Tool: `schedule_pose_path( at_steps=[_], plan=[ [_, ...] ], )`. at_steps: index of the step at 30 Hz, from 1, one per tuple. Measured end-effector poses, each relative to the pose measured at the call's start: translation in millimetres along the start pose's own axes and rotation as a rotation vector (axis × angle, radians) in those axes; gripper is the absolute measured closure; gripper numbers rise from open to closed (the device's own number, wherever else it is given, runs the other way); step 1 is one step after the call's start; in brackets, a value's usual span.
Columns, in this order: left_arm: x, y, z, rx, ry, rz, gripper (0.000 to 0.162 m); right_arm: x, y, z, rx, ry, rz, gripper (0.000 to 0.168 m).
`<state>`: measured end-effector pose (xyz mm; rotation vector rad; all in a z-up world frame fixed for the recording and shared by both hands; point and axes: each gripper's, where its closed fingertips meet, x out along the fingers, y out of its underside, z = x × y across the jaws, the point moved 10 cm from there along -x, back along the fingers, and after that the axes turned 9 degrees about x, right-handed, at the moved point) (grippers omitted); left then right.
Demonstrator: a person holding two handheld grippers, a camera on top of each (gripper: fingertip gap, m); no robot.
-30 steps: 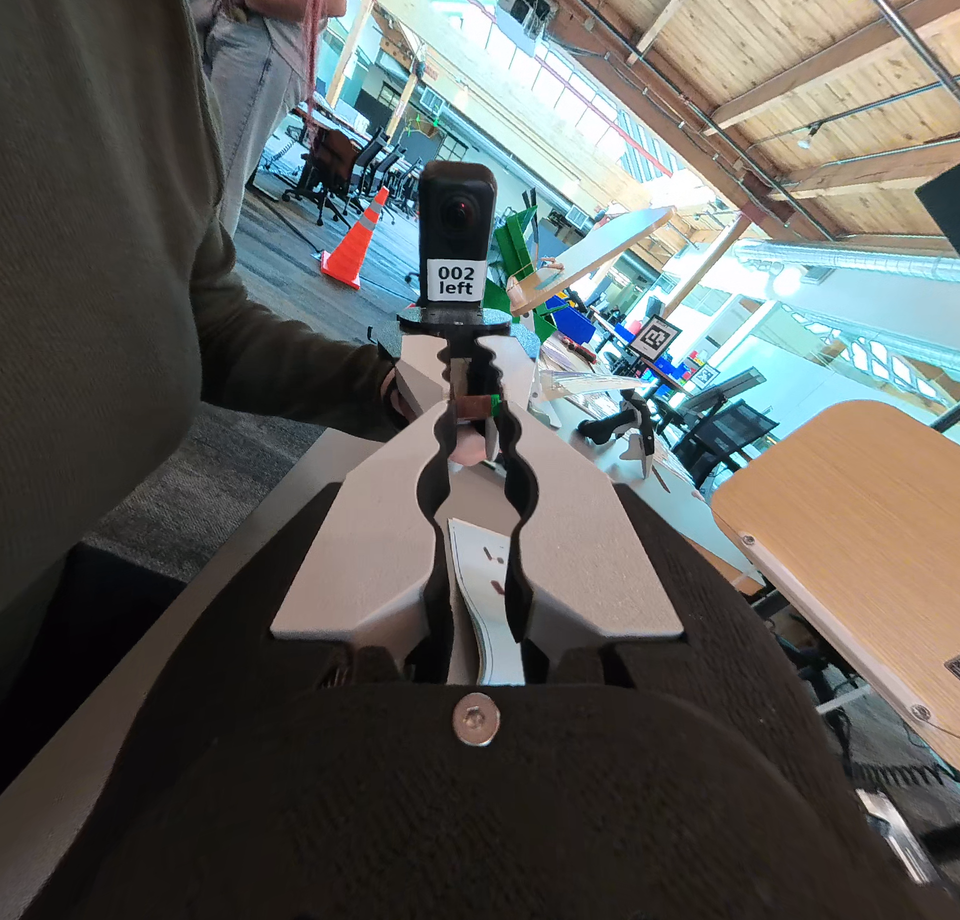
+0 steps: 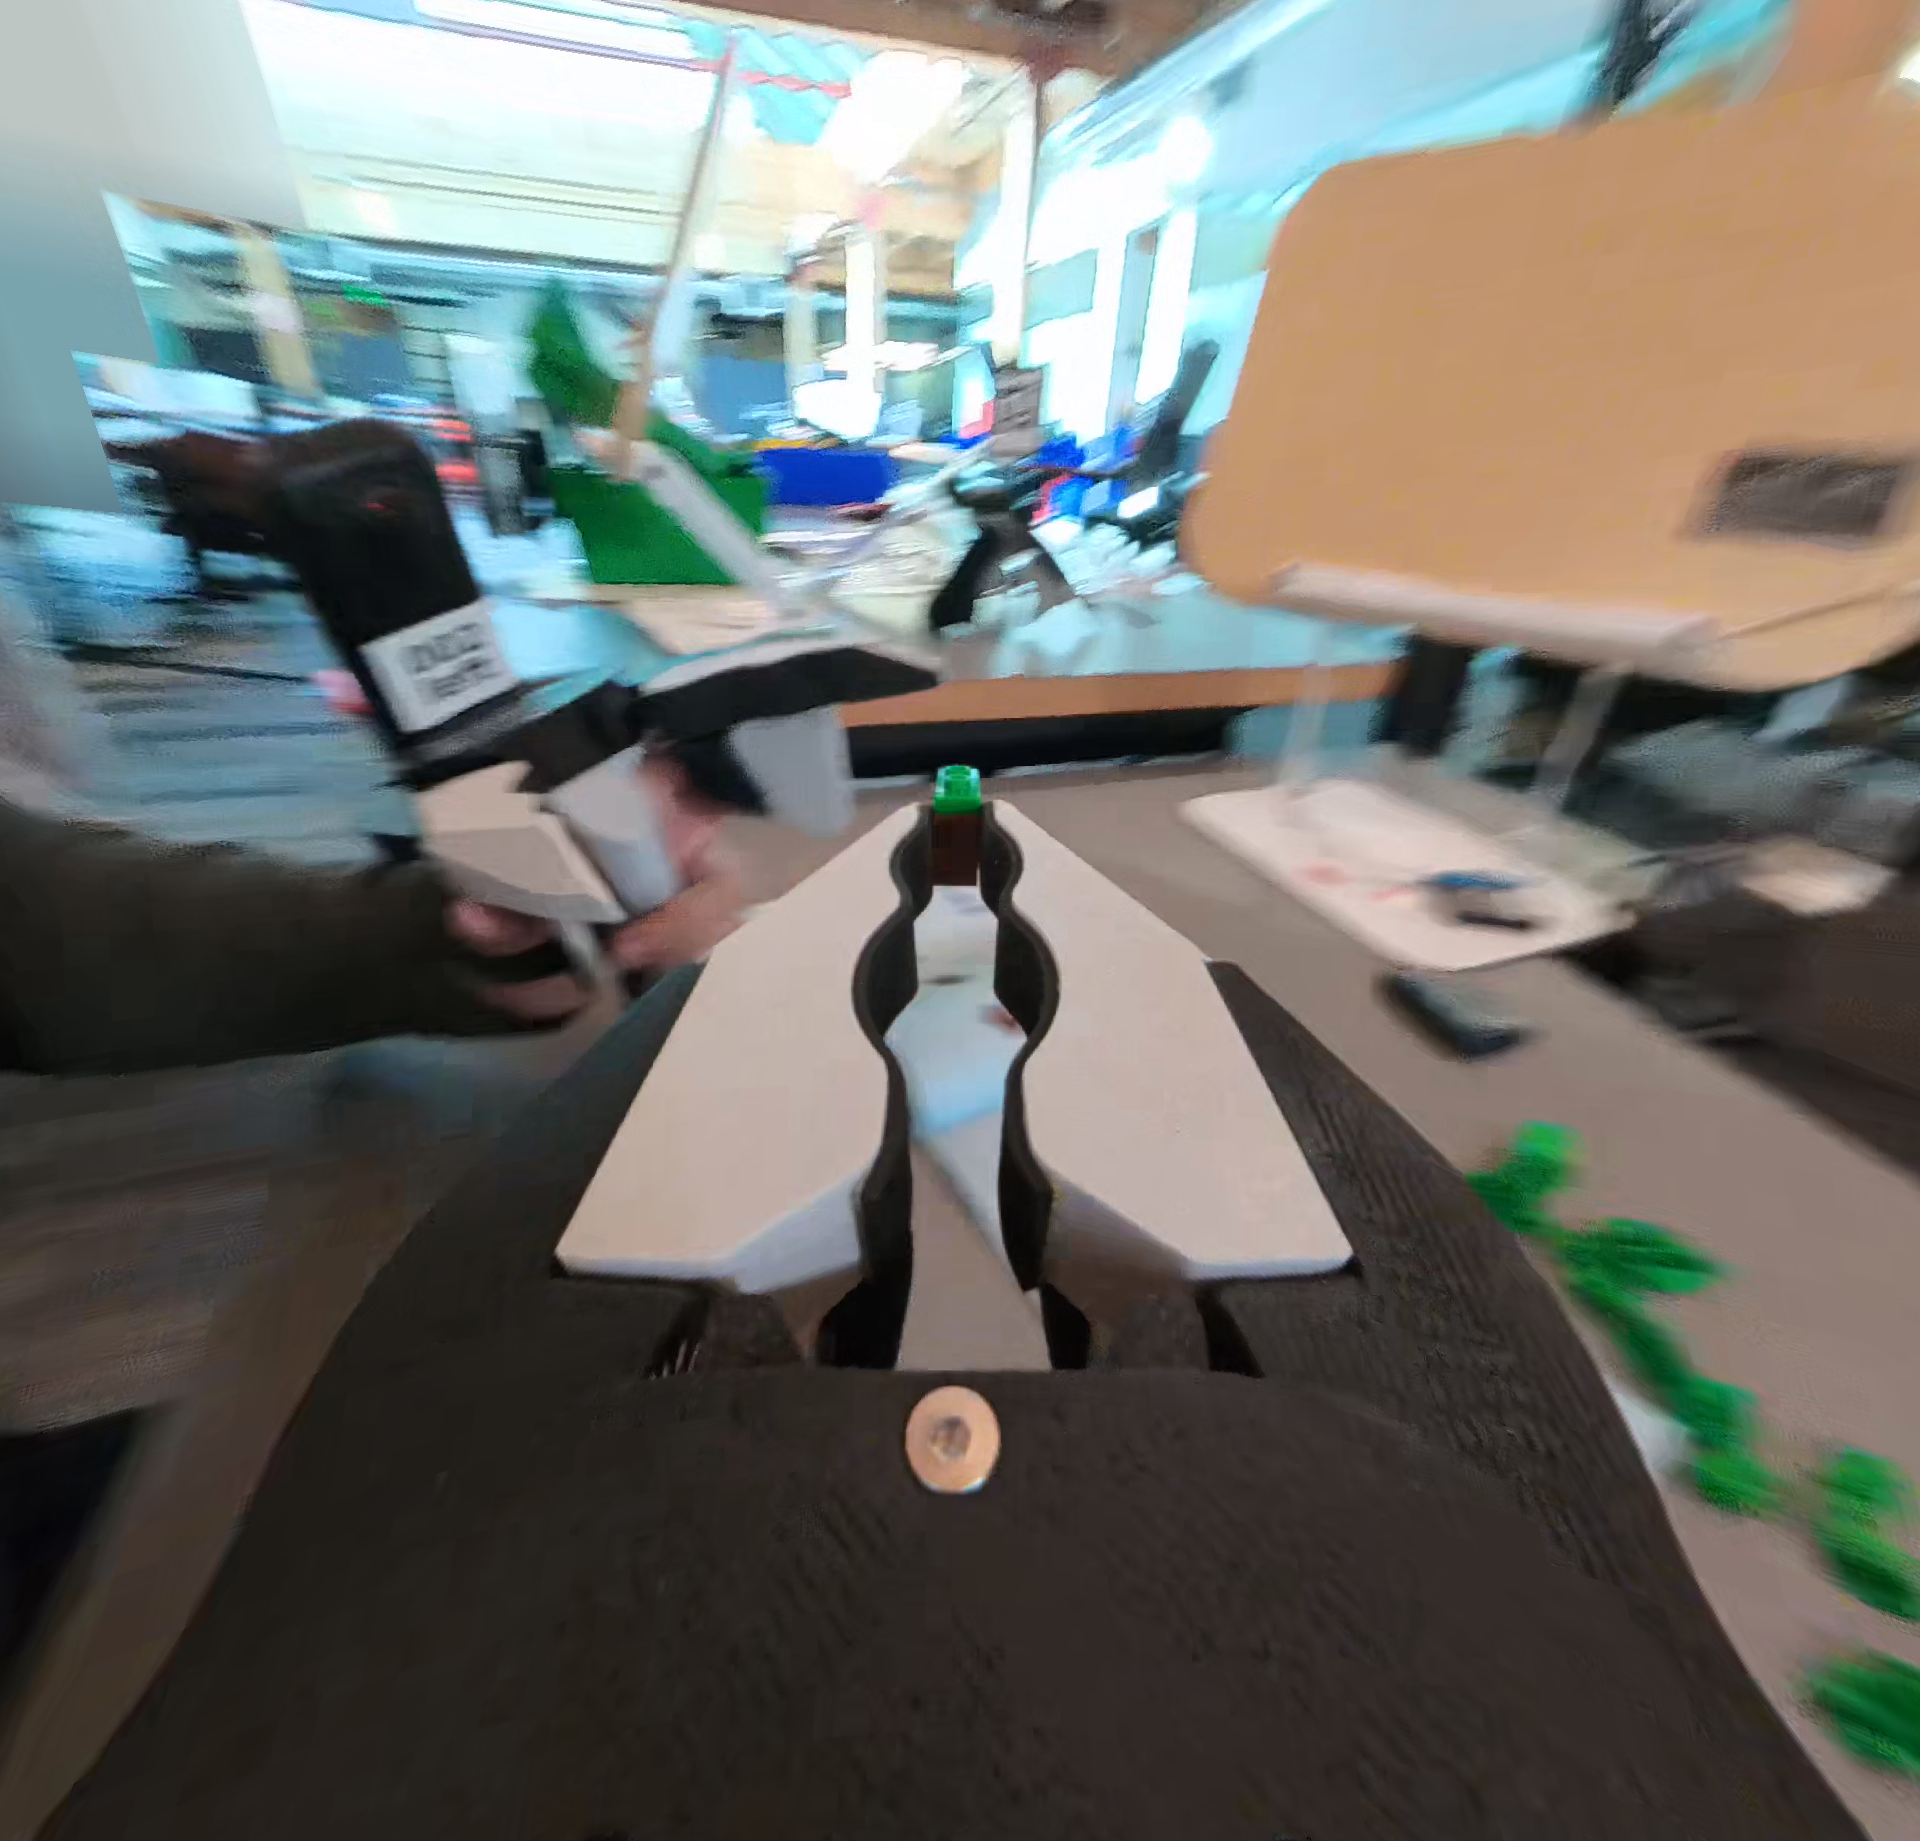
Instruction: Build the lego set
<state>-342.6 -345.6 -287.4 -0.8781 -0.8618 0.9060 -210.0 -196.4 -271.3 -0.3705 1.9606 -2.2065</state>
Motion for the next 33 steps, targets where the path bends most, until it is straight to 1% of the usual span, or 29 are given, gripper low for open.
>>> schedule_pose_path(
  at_steps=[1, 2, 4, 5, 8, 11, 13, 15, 17, 20, 24, 33],
  plan=[
    [6, 9, -5, -0.049, -0.034, -0.039, 0.069, -9, 2, -6, -0.087, 0.074, -0.056, 0.162],
    [14, 17, -13, -0.043, -0.072, -0.048, 0.071, -18, 3, -10, -0.161, 0.141, -0.117, 0.162],
    [35, 26, -34, 0.048, -0.095, -0.041, 0.079, -36, 9, -19, -0.282, 0.279, -0.231, 0.162],
    [47, 27, -45, 0.088, -0.079, -0.041, 0.08, -45, 13, -24, -0.316, 0.356, -0.274, 0.162],
    [76, 22, -68, 0.181, -0.038, -0.111, 0.081, -61, 21, -36, -0.317, 0.502, -0.327, 0.162],
    [95, 30, -73, 0.171, -0.015, -0.163, 0.081, -67, 28, -43, -0.345, 0.591, -0.33, 0.162],
    [97, 36, -70, 0.147, 0.023, -0.169, 0.082, -69, 36, -47, -0.366, 0.654, -0.327, 0.162],
    [89, 33, -65, 0.13, 0.04, -0.201, 0.082, -67, 41, -48, -0.393, 0.668, -0.314, 0.162],
    [82, 32, -62, 0.182, 0.037, -0.219, 0.083, -64, 44, -48, -0.429, 0.675, -0.302, 0.162],
    [81, 35, -58, 0.253, 0.025, -0.214, 0.083, -55, 51, -50, -0.446, 0.584, -0.257, 0.162],
    [81, 38, -55, 0.214, 0.024, -0.217, 0.082, -49, 54, -53, -0.445, 0.545, -0.226, 0.162],
    [81, 40, -56, 0.205, 0.04, -0.212, 0.085, -46, 57, -57, -0.43, 0.559, -0.185, 0.162]
  ],
)
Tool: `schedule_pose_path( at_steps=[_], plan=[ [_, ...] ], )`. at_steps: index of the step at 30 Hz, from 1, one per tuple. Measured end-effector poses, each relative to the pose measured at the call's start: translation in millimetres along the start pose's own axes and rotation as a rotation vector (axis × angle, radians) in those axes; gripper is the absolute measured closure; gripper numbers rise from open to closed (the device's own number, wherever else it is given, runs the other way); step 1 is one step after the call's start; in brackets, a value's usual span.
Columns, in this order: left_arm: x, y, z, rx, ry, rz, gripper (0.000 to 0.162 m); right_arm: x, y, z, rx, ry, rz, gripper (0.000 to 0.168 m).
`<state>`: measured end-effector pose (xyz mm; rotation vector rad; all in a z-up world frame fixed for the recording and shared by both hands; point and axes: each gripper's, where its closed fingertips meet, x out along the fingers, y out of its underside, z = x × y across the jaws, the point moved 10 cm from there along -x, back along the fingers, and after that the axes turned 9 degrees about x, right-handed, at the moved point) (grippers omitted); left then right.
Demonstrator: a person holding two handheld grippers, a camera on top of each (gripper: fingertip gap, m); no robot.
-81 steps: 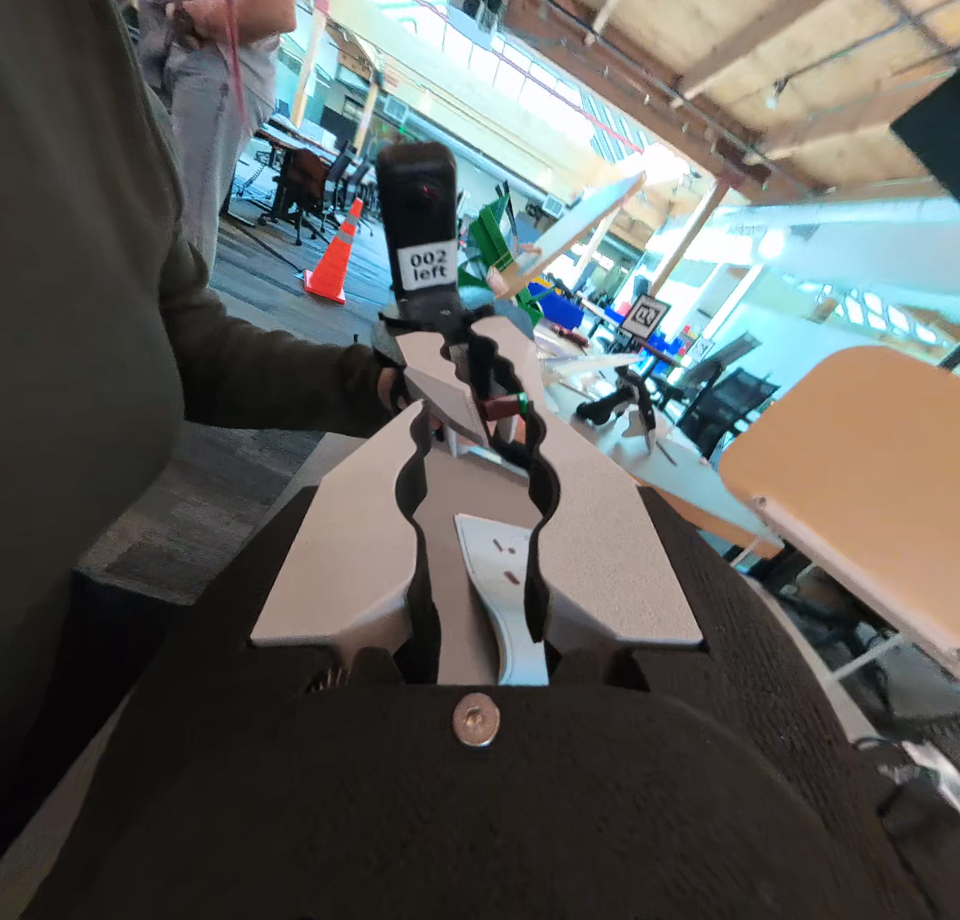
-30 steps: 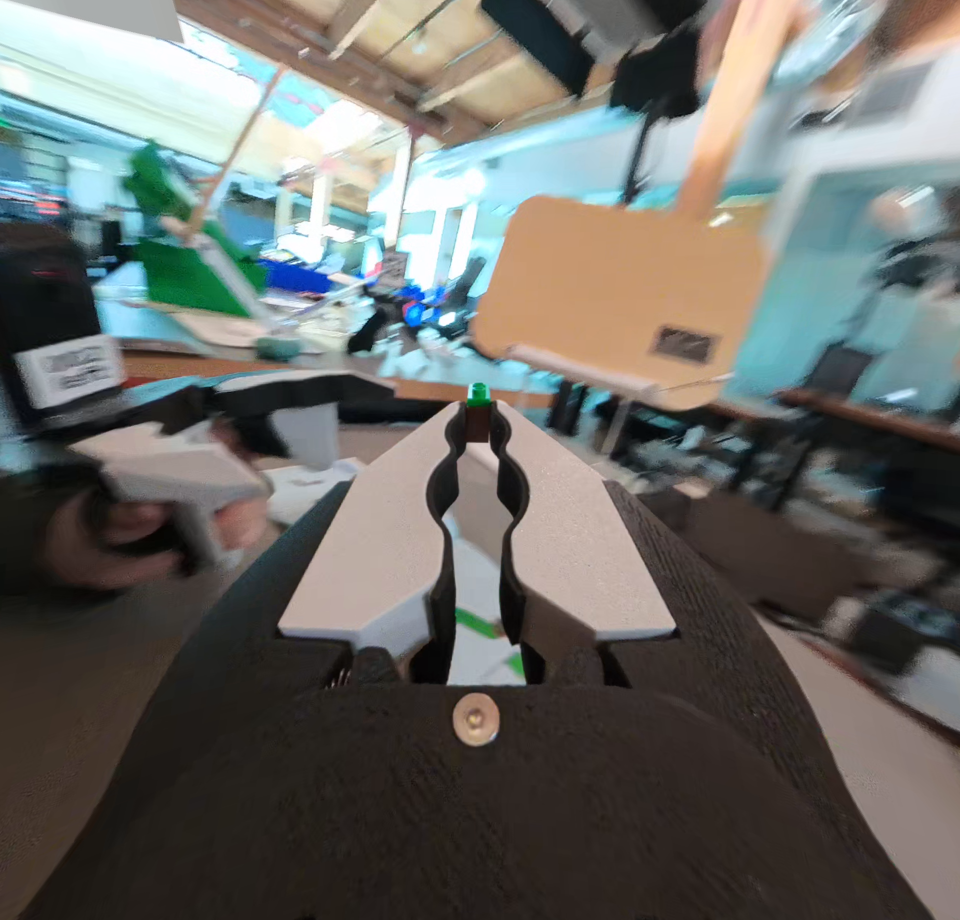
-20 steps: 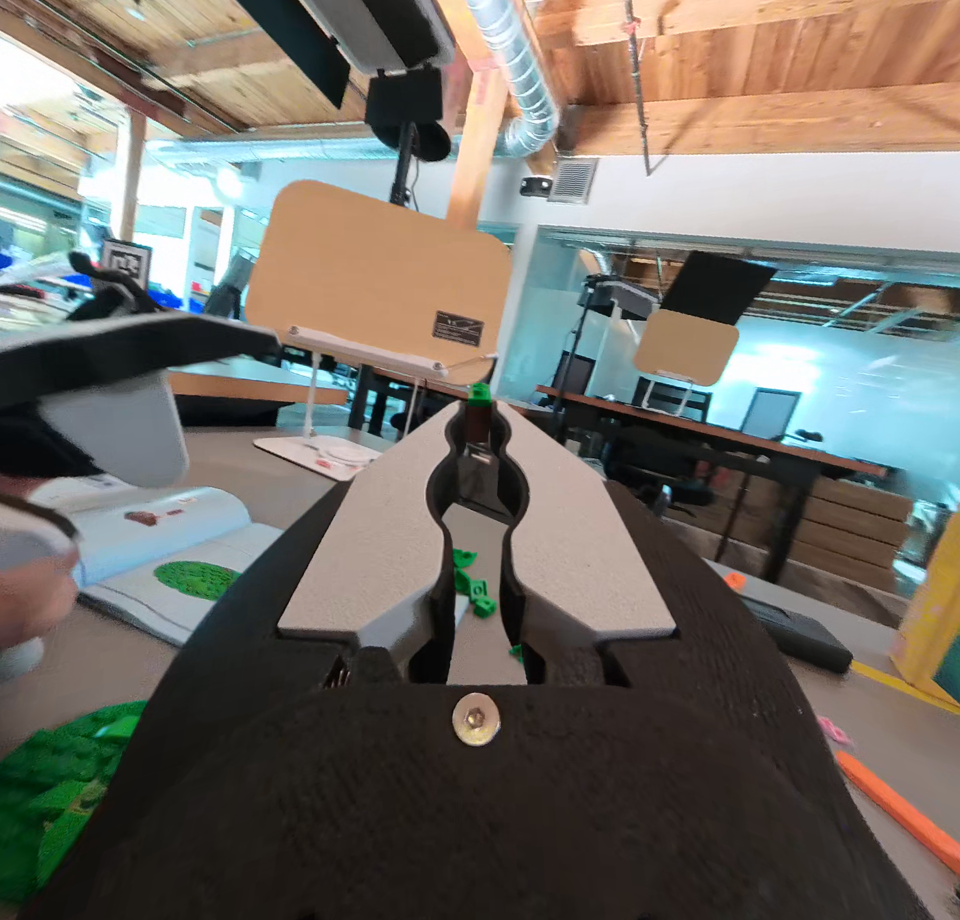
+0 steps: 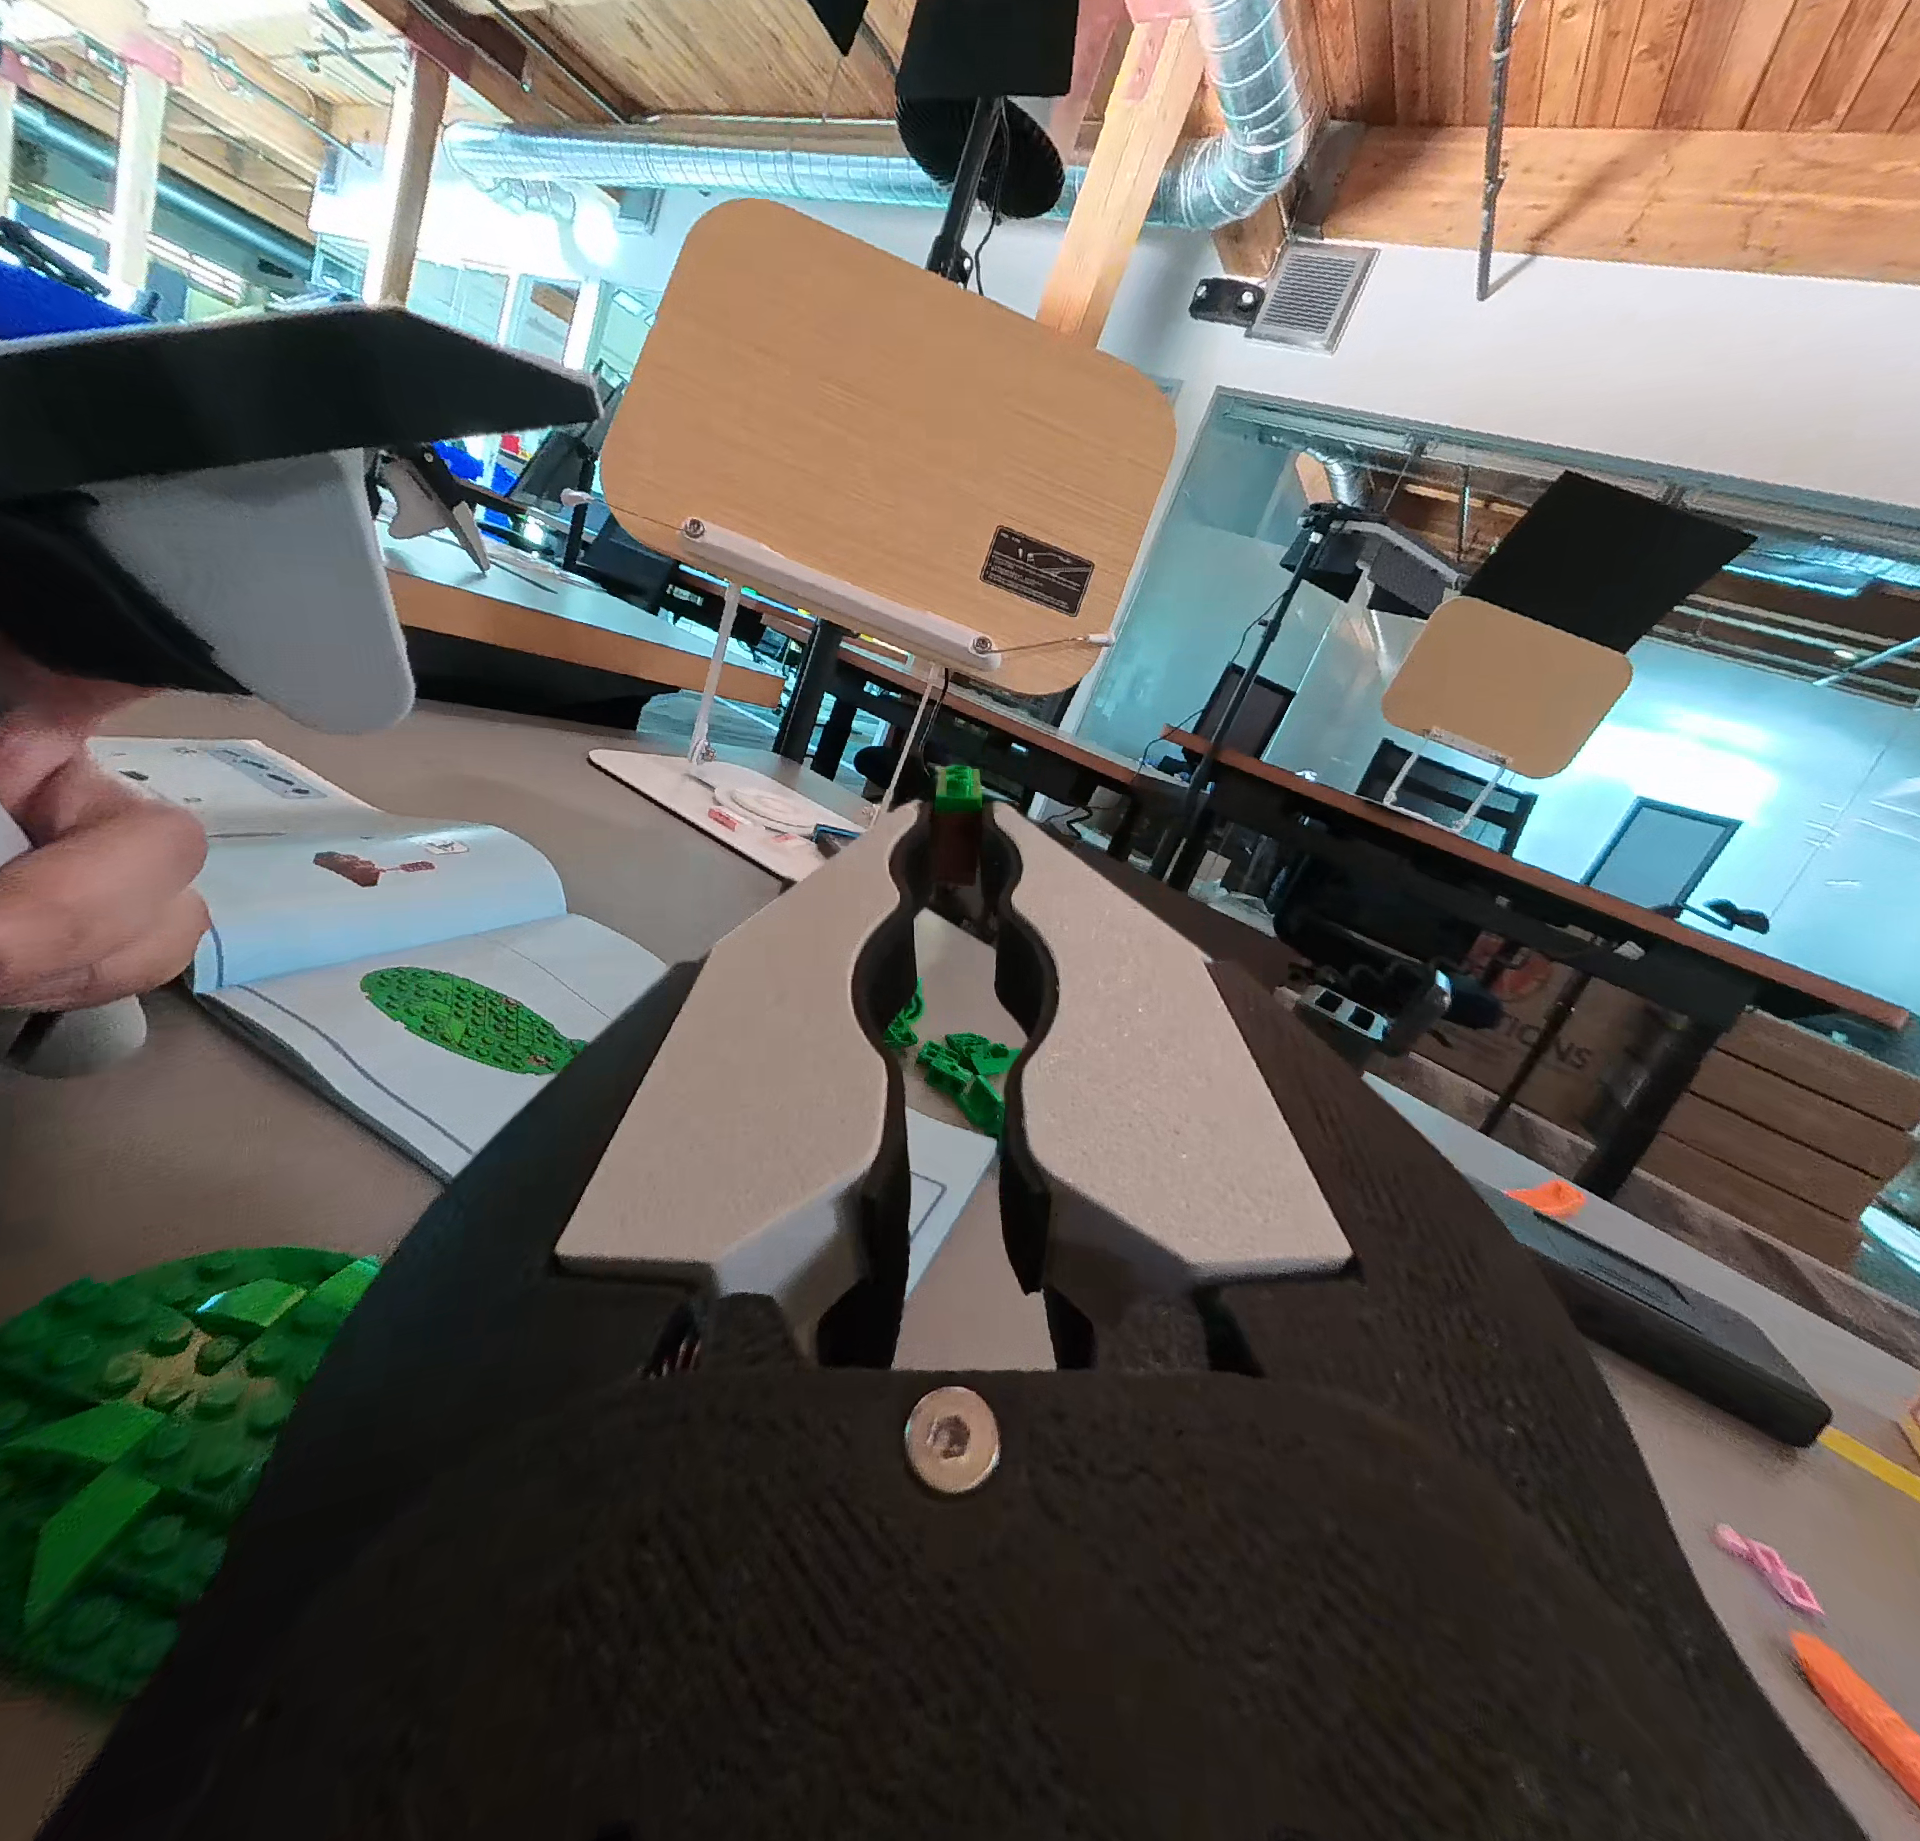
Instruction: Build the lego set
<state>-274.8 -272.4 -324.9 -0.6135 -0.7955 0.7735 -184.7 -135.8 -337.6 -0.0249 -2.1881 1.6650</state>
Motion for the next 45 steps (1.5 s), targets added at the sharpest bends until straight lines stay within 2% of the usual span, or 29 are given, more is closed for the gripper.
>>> schedule_pose_path(
  at_steps=[30, 45],
  plan=[
    [1.4, 2.5, -0.1, -0.047, 0.022, 0.029, 0.094, 2.3, 3.3, -1.7, 0.036, 0.002, 0.034, 0.162],
    [0.7, 1.6, 0.2, -0.036, 0.011, 0.028, 0.092, 3.0, 4.1, -0.6, 0.046, -0.018, 0.052, 0.162]
  ],
)
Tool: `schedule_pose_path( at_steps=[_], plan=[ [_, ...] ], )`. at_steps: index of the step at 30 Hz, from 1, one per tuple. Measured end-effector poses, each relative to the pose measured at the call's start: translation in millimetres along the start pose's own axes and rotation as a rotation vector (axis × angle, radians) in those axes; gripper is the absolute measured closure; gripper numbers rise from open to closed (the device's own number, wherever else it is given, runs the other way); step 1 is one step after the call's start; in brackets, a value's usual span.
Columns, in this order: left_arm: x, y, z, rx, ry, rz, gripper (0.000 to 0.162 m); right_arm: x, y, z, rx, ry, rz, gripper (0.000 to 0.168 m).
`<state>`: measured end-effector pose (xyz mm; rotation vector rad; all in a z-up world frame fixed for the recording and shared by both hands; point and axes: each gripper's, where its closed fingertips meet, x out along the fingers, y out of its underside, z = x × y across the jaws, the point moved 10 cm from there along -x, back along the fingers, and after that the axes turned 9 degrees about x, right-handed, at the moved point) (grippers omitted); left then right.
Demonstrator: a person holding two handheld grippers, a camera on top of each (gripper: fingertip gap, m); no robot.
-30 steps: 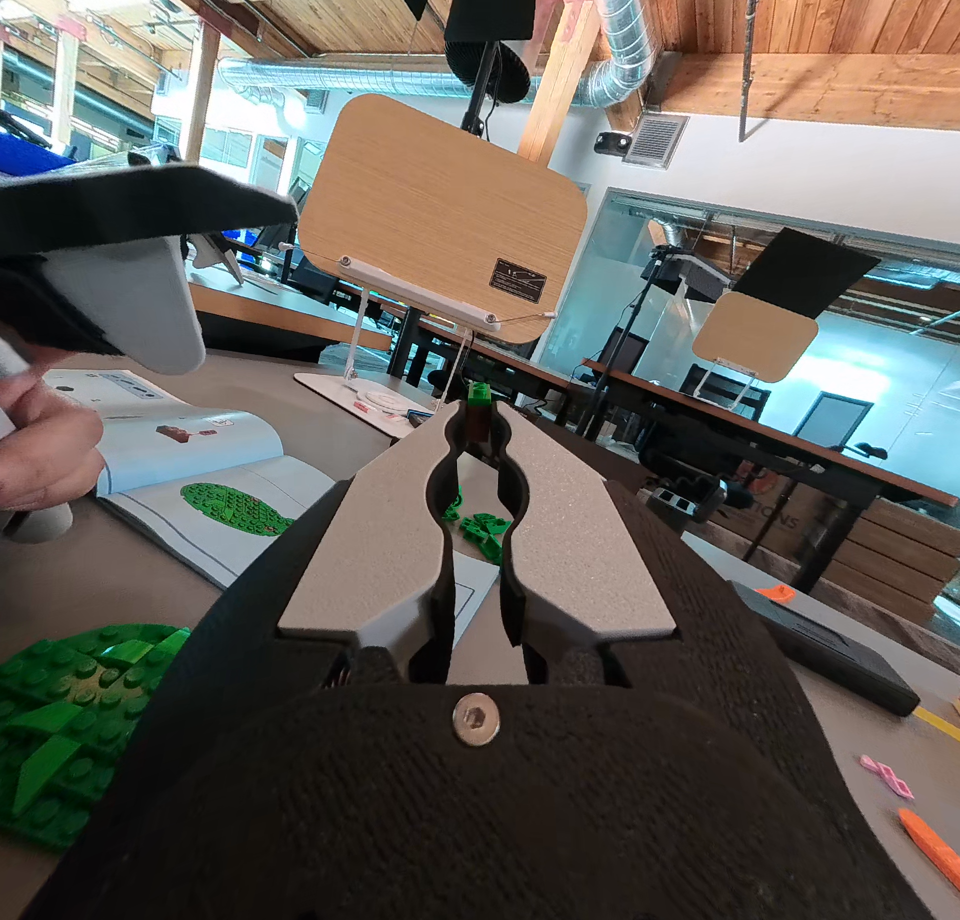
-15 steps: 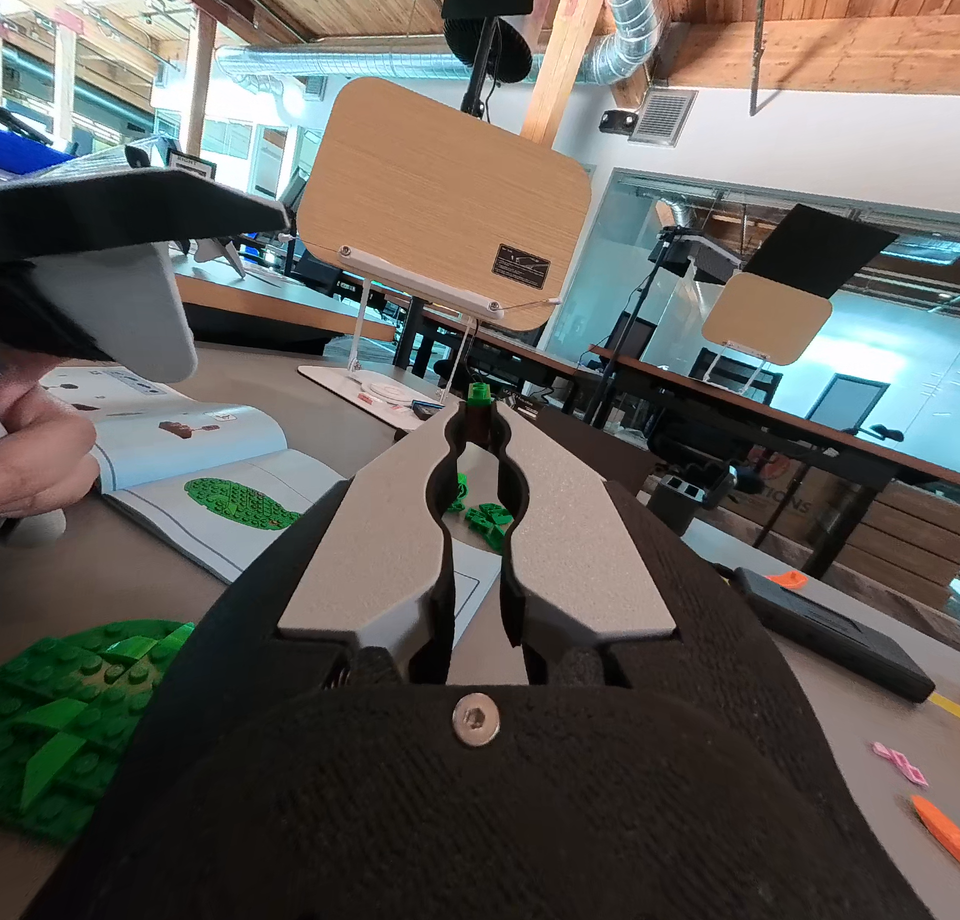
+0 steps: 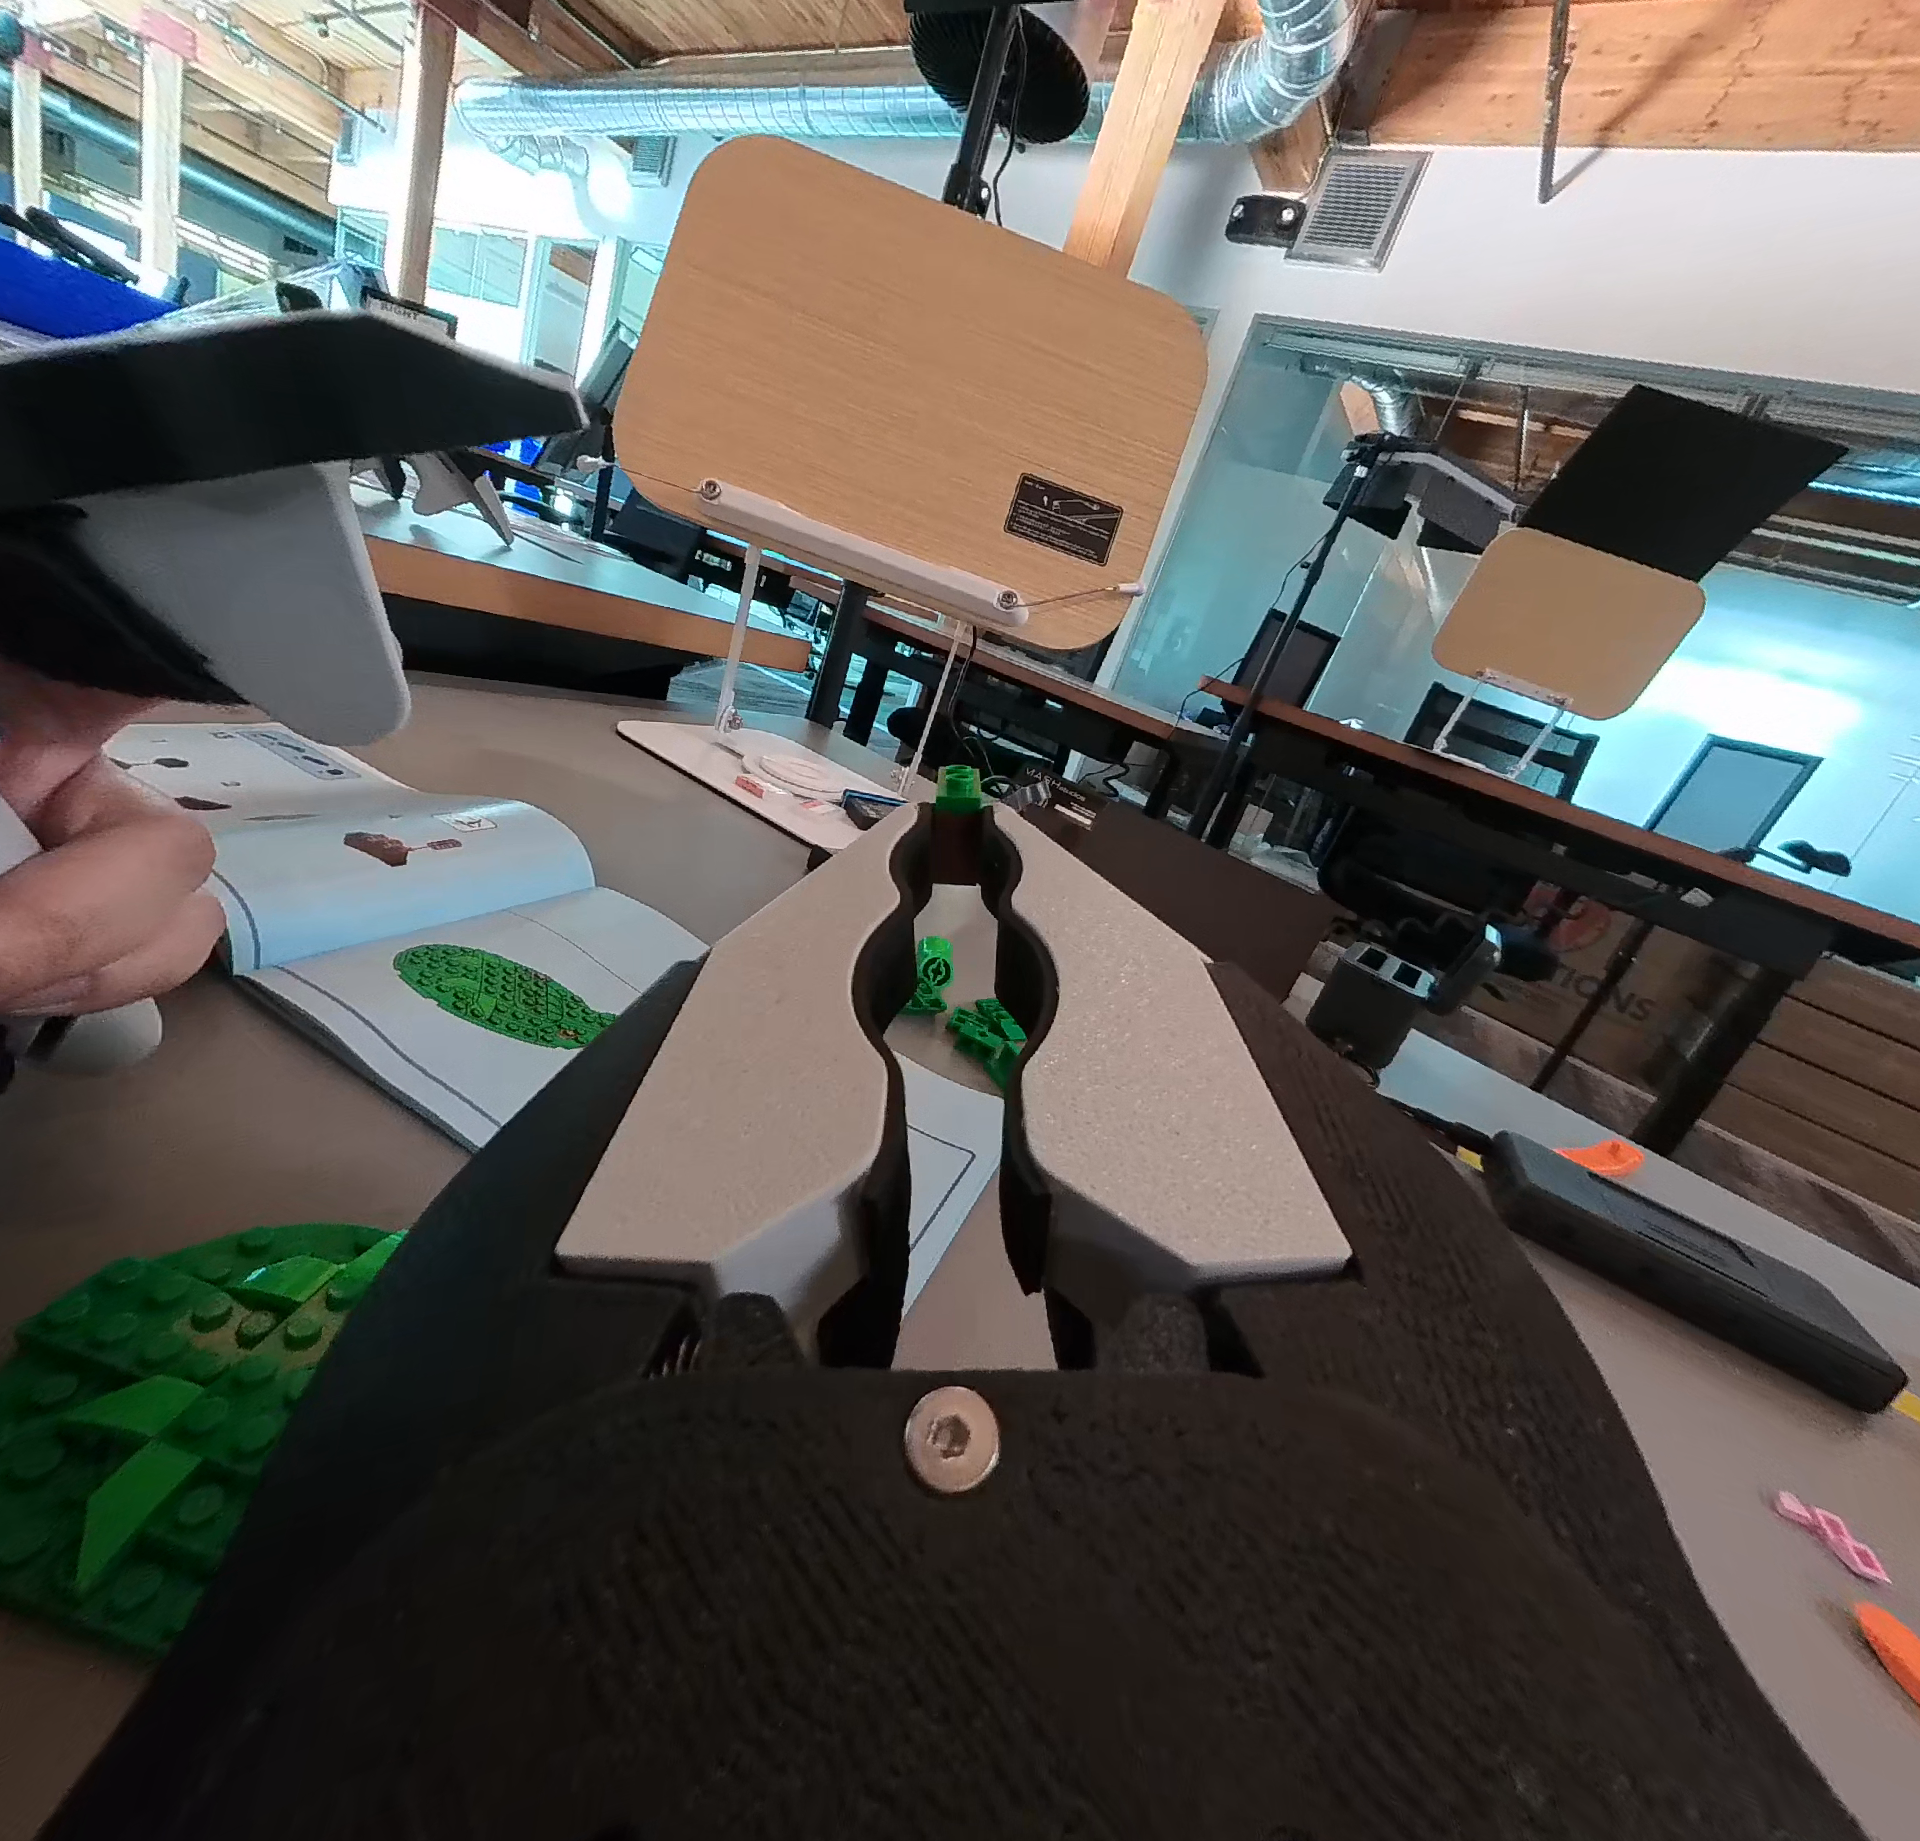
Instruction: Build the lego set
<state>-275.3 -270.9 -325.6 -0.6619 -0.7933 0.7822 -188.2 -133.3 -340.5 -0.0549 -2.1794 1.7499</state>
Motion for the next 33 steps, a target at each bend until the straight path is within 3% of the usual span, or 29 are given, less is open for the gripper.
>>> schedule_pose_path(
  at_steps=[33],
  plan=[
    [1.2, 1.8, -2.2, 0.012, 0.023, 0.007, 0.096, -2.4, -3.2, 3.4, -0.046, -0.001, -0.023, 0.162]
  ],
)
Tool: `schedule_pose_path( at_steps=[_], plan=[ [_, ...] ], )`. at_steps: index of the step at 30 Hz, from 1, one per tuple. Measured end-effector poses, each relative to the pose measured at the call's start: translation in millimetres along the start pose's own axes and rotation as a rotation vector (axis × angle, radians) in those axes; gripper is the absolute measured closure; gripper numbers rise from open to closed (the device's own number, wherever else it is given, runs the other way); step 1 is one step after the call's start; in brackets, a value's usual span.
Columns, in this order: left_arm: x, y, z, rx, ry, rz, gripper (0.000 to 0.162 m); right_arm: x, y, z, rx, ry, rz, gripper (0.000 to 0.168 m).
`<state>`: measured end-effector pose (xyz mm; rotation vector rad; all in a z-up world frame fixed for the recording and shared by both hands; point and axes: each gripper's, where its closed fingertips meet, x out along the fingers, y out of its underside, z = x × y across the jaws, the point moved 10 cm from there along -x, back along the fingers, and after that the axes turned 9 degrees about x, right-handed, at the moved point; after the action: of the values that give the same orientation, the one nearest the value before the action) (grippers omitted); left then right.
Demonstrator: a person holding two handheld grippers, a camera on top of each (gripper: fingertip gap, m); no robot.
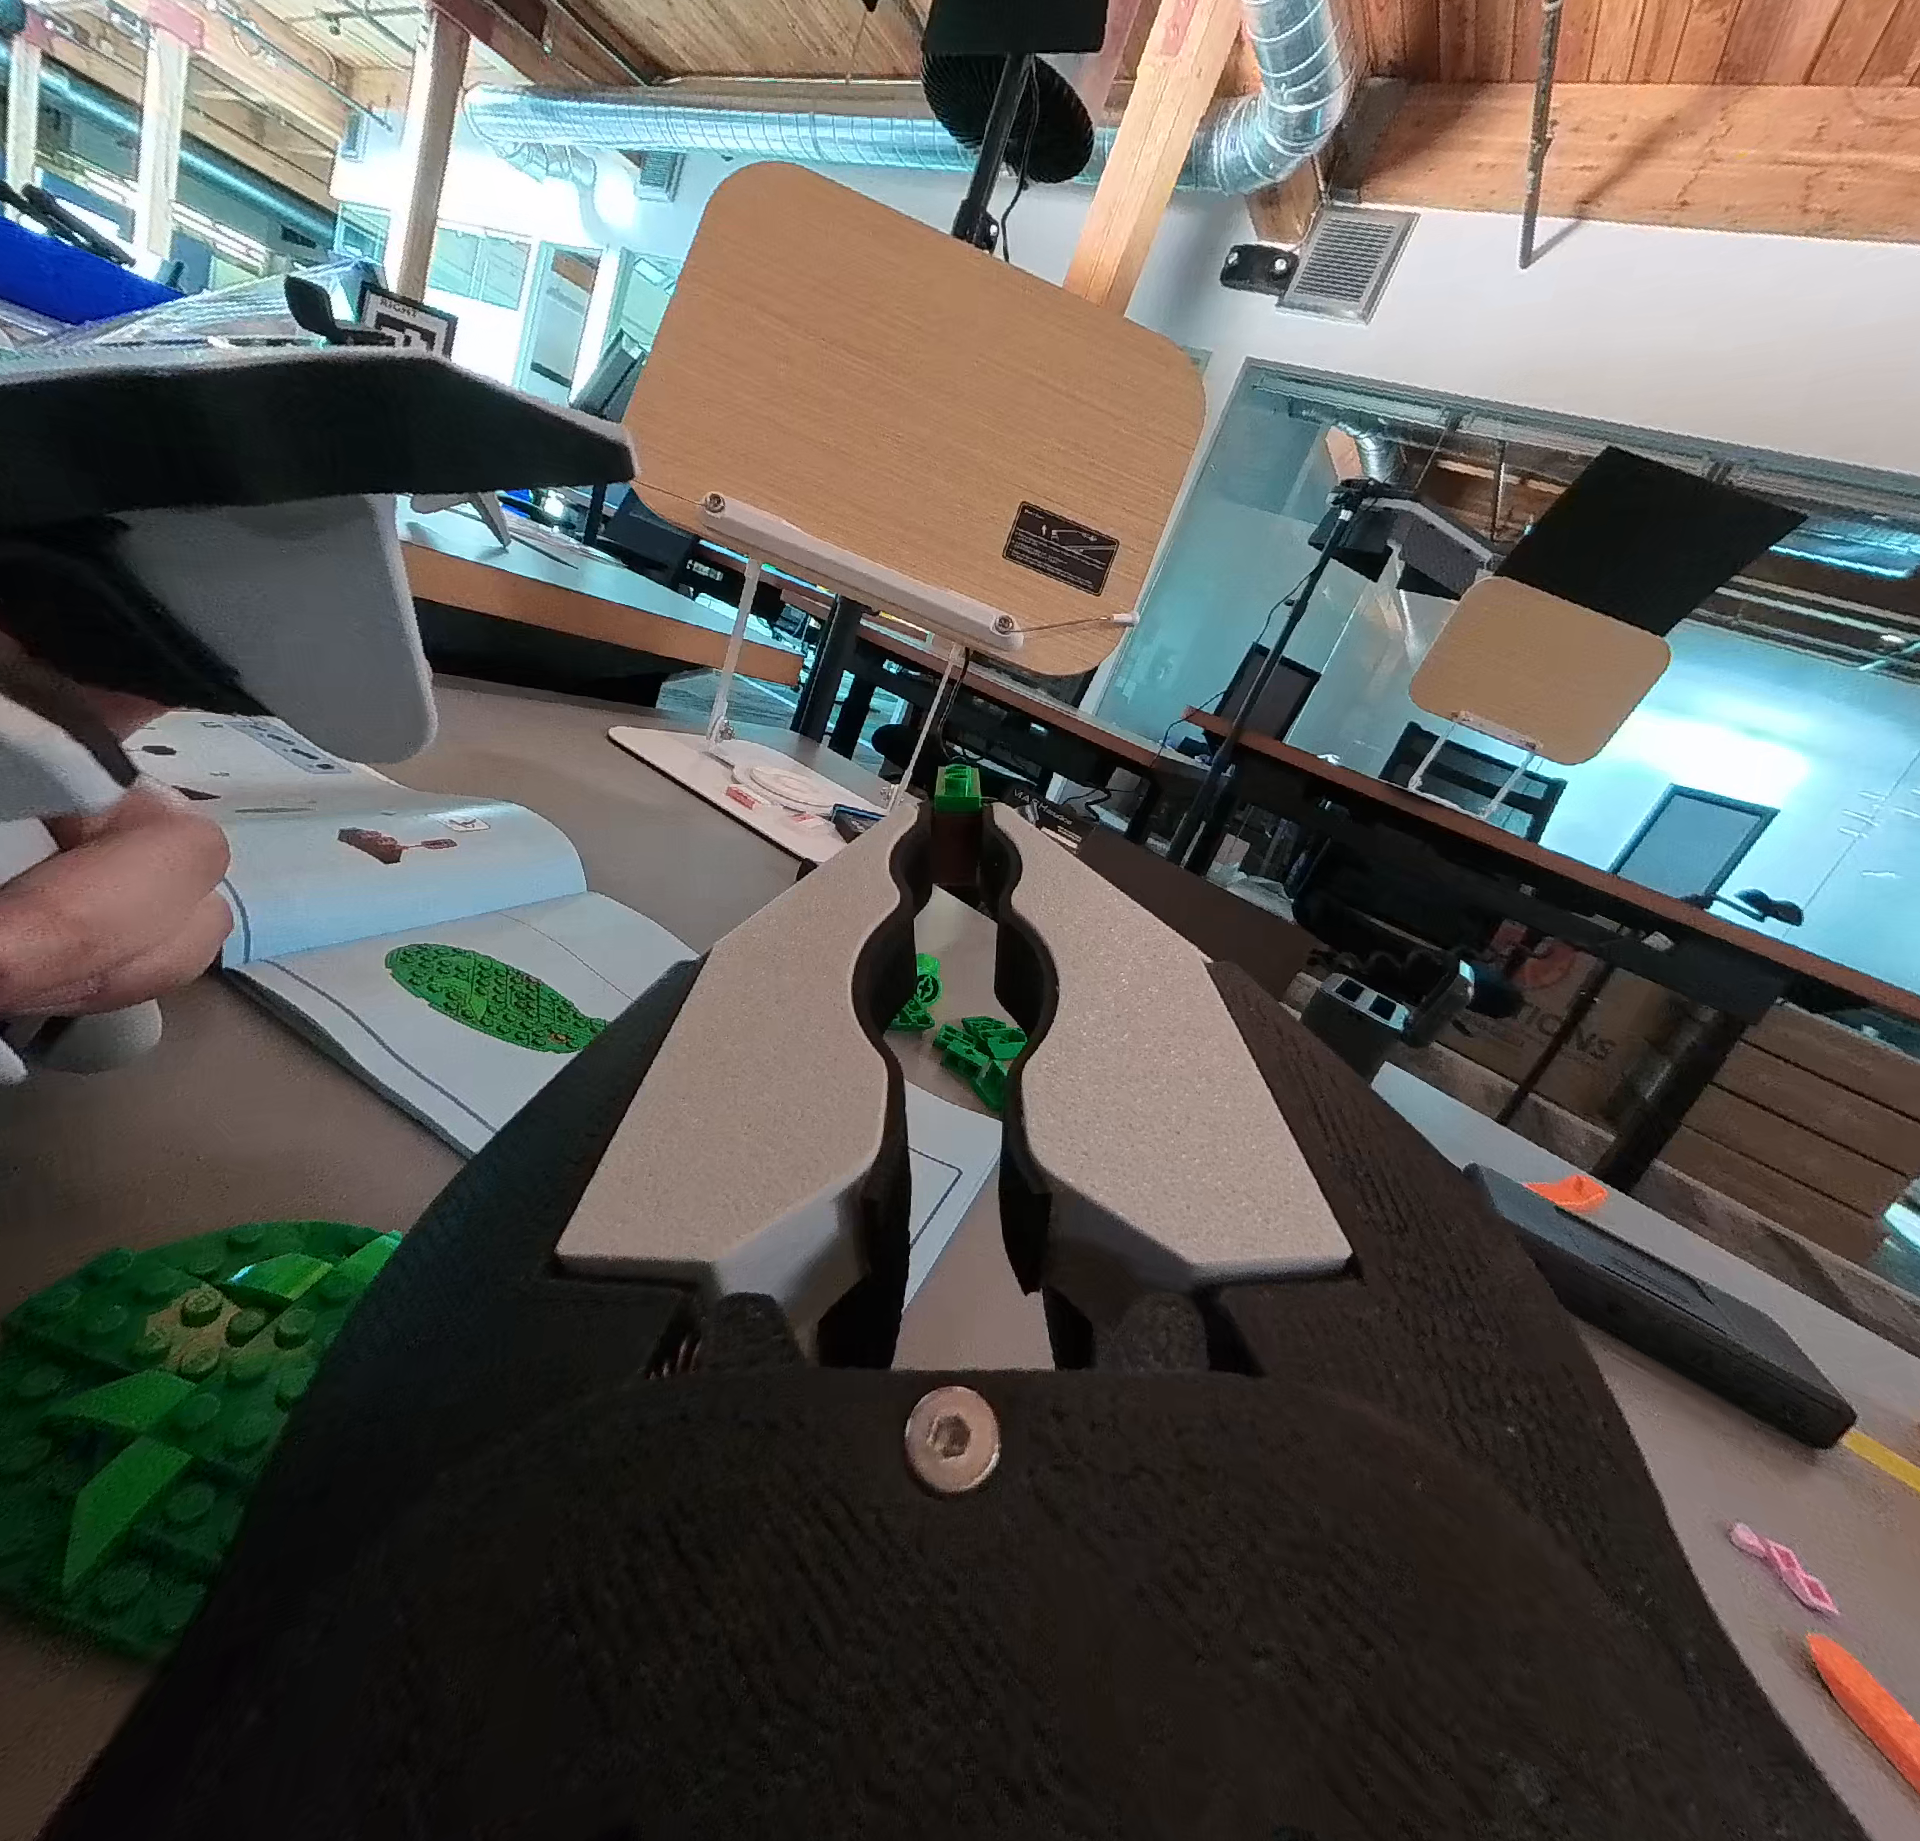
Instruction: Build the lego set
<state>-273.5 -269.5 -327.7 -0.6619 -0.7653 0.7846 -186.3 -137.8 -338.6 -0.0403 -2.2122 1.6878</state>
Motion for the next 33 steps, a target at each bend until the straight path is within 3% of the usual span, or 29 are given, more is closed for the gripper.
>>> schedule_pose_path(
  at_steps=[33],
  plan=[
    [0.2, 0.7, -2.6, 0.017, 0.018, -0.005, 0.111, 0.8, 1.3, -1.0, 0.008, 0.005, 0.005, 0.162]
  ],
)
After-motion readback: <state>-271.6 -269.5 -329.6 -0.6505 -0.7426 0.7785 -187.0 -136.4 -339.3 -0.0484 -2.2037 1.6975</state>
